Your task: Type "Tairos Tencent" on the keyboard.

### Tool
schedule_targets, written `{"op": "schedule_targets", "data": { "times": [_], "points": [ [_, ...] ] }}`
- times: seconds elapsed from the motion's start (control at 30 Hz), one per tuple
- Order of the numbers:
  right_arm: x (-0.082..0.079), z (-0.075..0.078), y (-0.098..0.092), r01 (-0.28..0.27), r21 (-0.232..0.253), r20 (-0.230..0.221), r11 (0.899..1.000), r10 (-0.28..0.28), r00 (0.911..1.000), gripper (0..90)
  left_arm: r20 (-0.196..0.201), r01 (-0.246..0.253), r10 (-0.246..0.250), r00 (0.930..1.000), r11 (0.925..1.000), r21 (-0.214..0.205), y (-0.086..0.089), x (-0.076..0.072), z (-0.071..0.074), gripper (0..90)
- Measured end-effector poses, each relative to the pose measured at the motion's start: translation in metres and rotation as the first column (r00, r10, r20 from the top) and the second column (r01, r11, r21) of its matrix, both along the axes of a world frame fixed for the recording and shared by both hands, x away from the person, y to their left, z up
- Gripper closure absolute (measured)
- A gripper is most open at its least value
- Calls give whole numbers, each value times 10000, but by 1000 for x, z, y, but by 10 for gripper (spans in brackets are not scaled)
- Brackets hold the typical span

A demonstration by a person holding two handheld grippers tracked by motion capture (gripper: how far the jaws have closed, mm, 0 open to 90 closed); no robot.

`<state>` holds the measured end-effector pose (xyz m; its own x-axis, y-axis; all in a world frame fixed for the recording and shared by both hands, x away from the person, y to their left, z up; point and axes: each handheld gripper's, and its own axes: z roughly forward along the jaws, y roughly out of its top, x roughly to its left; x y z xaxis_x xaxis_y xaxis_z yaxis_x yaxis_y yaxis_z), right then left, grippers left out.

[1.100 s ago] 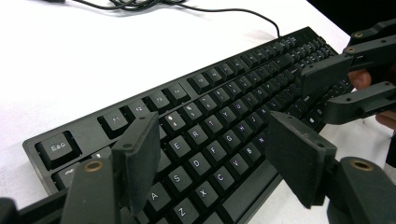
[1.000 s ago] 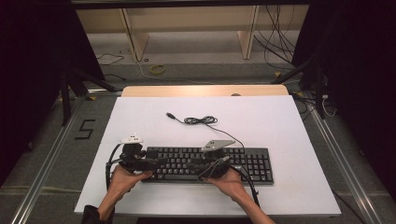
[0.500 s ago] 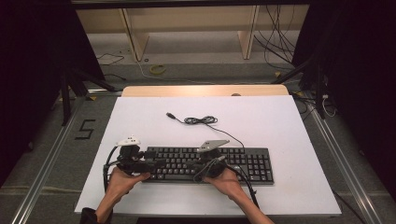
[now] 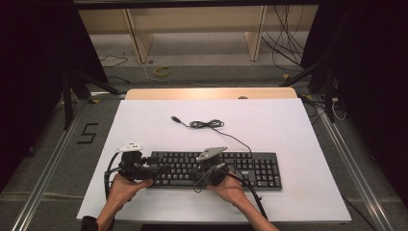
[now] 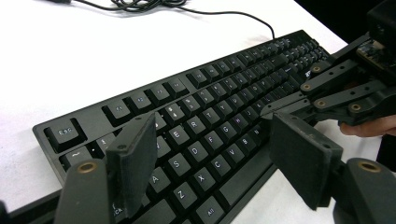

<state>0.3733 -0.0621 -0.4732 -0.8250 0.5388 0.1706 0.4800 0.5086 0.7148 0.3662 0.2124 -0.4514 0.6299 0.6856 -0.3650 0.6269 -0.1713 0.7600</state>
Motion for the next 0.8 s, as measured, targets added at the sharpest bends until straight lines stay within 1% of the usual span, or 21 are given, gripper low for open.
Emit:
{"op": "schedule_targets", "data": {
  "times": [0.13,0.27,0.37,0.4,0.5,0.53,0.57,0.63,0.67,0.8],
  "points": [
    [1,-5,3,-13,-292,28,9996,14,10000,900,-23,-18,18,10000,10000,-4,0,0,0,318],
    [0,-8,3,-9,-300,-5,9995,9,10000,900,-19,-31,31,10000,10000,21,1,0,0,319],
    [-2,-9,4,6,-325,86,9995,-4,10000,900,-30,-67,67,10000,10000,38,1,0,0,320],
    [-2,-8,4,54,-315,9,9995,-54,10000,900,-21,-69,69,10000,10000,42,1,0,0,320],
    [-1,-8,3,77,-249,-16,9997,-78,10000,900,-31,-66,66,10000,10000,28,1,0,0,320],
    [-1,-7,2,107,-207,-93,9997,-109,9999,900,-30,-56,56,10000,10000,38,2,0,0,320],
    [-1,-6,1,118,-153,-60,9998,-119,9999,900,-39,-79,79,10000,10000,23,2,1,0,320],
    [0,-2,-4,278,168,8,9995,-278,9996,871,-53,-82,82,10000,10000,36,2,1,-1,321],
    [0,-1,-5,330,280,-48,9991,-329,9994,866,-56,-86,87,9999,10000,39,2,1,-1,321],
    [0,1,-9,328,330,-43,9989,-327,9995,834,-25,-40,40,10000,10000,81,1,1,-1,322]
  ]
}}
